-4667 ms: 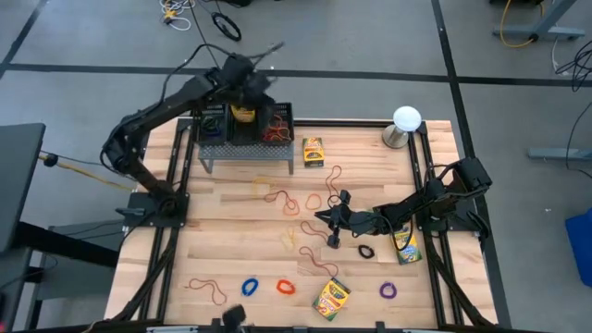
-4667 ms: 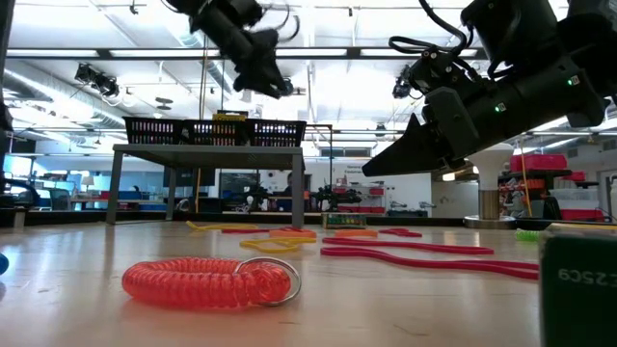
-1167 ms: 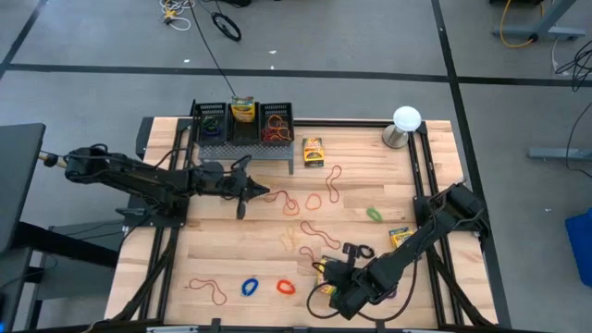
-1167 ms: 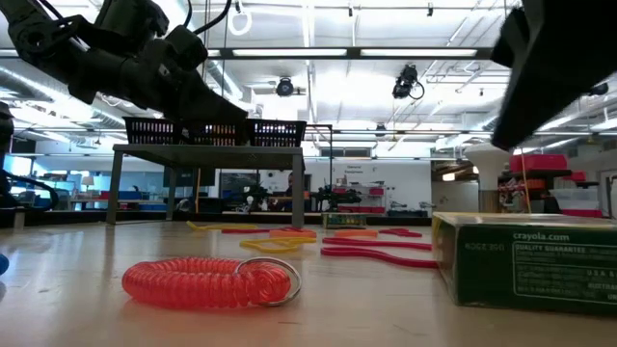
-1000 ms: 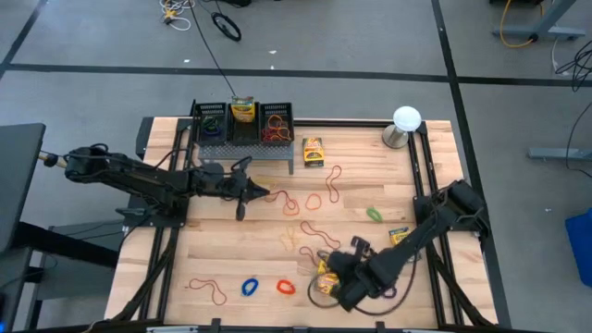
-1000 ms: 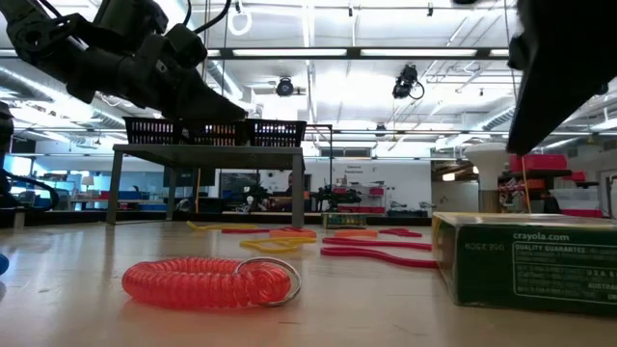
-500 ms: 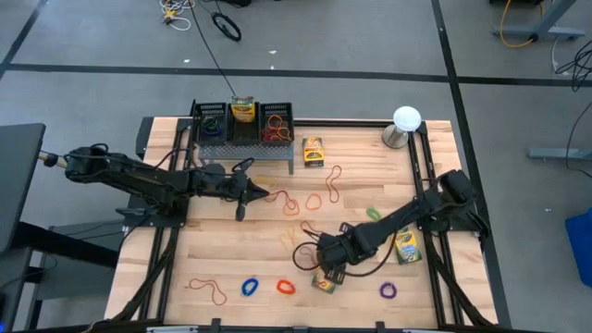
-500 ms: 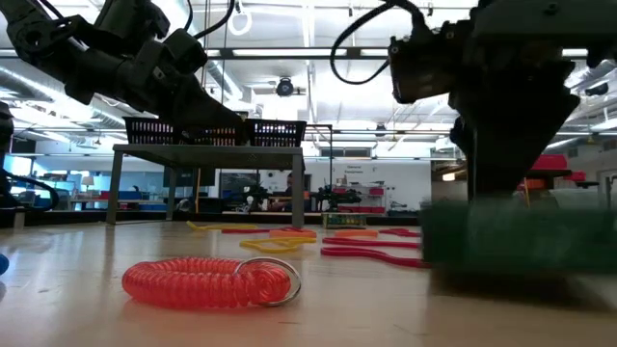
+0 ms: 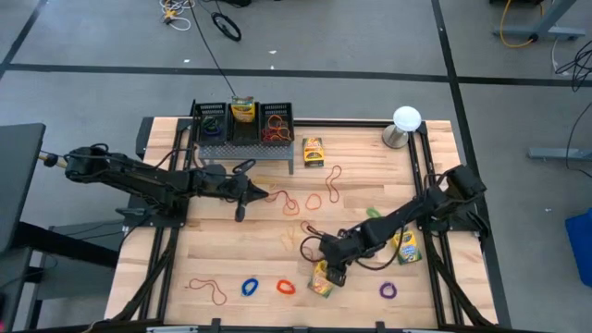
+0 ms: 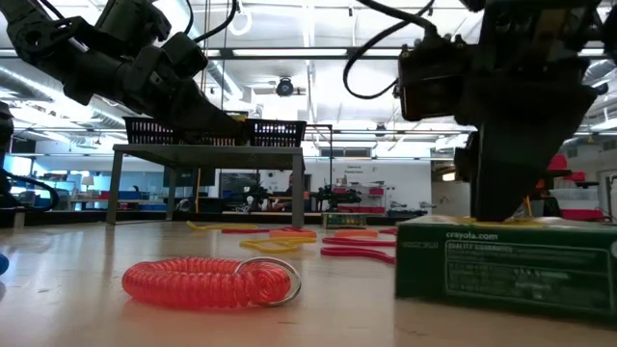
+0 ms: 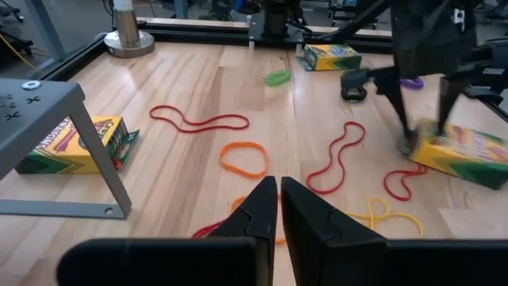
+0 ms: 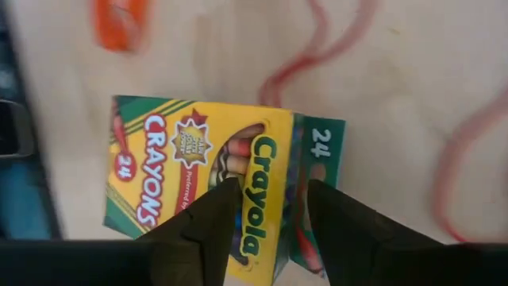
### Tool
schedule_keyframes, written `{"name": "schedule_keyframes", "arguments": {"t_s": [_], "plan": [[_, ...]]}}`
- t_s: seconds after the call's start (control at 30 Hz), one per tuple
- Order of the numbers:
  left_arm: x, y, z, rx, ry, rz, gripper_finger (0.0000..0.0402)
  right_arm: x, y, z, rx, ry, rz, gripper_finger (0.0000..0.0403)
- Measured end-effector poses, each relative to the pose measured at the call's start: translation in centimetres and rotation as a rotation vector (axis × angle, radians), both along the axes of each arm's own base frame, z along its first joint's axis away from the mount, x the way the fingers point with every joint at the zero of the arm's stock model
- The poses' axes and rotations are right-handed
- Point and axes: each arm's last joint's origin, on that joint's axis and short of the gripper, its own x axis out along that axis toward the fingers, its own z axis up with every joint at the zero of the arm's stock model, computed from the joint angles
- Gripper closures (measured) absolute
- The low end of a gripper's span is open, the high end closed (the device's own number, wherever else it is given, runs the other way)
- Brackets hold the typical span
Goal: Pick & Place Office Desk Supplies
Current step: Put the yellow crayon box into the middle black bin
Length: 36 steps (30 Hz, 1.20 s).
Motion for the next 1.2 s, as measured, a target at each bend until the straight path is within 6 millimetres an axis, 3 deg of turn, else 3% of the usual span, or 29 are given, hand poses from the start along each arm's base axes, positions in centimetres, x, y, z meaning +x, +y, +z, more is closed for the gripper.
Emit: {"name": "schedule_keyframes", "arguments": {"t_s": [0.13, 0.33, 0.7, 0.83, 0.97, 1.2], "plan": [[0.0, 0.0, 0.0, 0.000, 0.003, 0.000, 0.0374, -0.4, 0.2, -0.5, 0.041, -0.067, -0.002, 0.0276], [0.0, 0.0, 0.0, 0.001, -0.001, 0.000, 0.0374, -0.8, 0.9, -0.1, -0.032, -0.126, 0.020, 0.0387], [0.2, -0.2, -0.4, -0.096, 0.015, -0.030, 0.0374, -1.5, 3.8, 2.9, -0.318, -0.127, 0.059, 0.0401], [0.9, -1.3, -1.5, -0.171, 0.041, -0.074, 0.0363, -1.9, 4.5, 3.5, -0.419, -0.157, 0.051, 0.0401], [2.4, -3.3, -2.4, -0.229, 0.025, -0.098, 0.0324, -2.2, 5.1, 3.7, -0.508, -0.209, 0.054, 0.0402], [6.8, -7.2, -3.6, -0.409, 0.010, -0.125, 0.0227, -2.3, 5.2, 3.9, -0.605, -0.265, 0.040, 0.0402]]}}
